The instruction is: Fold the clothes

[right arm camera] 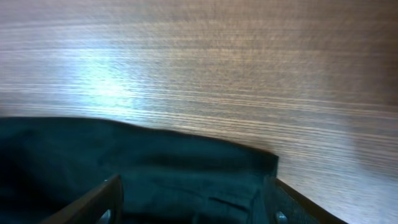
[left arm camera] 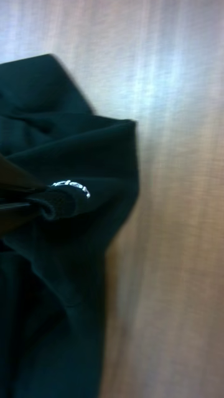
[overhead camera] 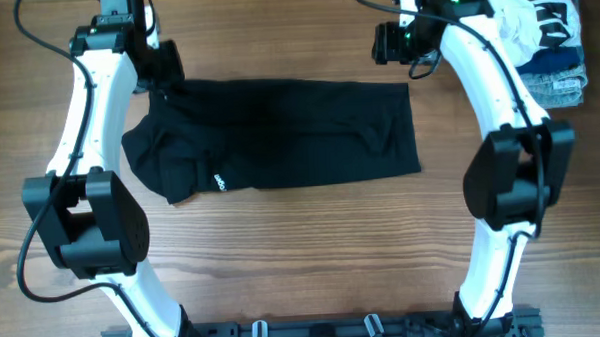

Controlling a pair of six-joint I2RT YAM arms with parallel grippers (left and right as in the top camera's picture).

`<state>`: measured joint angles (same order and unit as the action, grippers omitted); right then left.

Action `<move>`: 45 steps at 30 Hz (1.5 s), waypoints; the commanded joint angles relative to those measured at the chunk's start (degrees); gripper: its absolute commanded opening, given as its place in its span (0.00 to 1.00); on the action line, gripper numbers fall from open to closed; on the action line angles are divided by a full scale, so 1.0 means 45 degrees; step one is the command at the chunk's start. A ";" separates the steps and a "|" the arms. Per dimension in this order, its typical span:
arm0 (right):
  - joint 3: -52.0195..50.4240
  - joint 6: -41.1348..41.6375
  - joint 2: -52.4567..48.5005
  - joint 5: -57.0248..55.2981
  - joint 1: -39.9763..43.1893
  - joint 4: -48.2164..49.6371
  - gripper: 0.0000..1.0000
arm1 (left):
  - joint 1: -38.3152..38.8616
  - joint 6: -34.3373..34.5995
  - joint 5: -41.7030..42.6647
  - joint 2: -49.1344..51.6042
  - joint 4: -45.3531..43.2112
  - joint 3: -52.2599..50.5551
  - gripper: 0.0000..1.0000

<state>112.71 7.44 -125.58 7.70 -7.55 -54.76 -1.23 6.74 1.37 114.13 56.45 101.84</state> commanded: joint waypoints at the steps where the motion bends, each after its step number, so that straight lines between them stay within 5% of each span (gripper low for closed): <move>1: 0.0034 0.0102 -0.0617 0.0219 0.0029 0.0005 0.73 | -0.0044 0.0321 0.0306 -0.0384 0.0500 0.0039 0.04; 9: -0.0340 0.2161 -0.0797 -0.1812 0.0044 -0.1894 0.72 | -0.0044 0.0316 0.0301 -0.0384 0.0714 0.0039 0.04; 20: -0.2244 0.2351 -0.0801 -0.1719 0.0112 0.1054 0.62 | -0.0049 0.0311 0.0291 -0.0384 0.0806 0.0039 0.04; 31: -0.2244 0.2375 -0.1632 -0.1719 0.0112 0.1239 0.54 | -0.0044 0.0311 0.0102 -0.0384 0.0831 0.0039 0.04; 35: -0.2200 0.2370 -0.1627 -0.1715 0.0112 0.1846 0.44 | -0.0049 0.0311 0.0102 -0.0384 0.0840 0.0039 0.04; 40: -0.1389 0.2346 -0.1617 -0.1710 0.0112 0.2220 0.04 | -0.0049 0.0311 0.0102 -0.0384 0.0840 0.0039 0.04; 45: -0.0073 0.2341 -0.1617 -0.1681 0.0117 0.2205 0.04 | -0.0121 0.0316 0.0102 -0.0384 0.0763 0.0039 0.04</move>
<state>107.31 17.98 -131.92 0.82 -7.29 -45.34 -1.23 7.62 1.78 114.10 60.10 101.84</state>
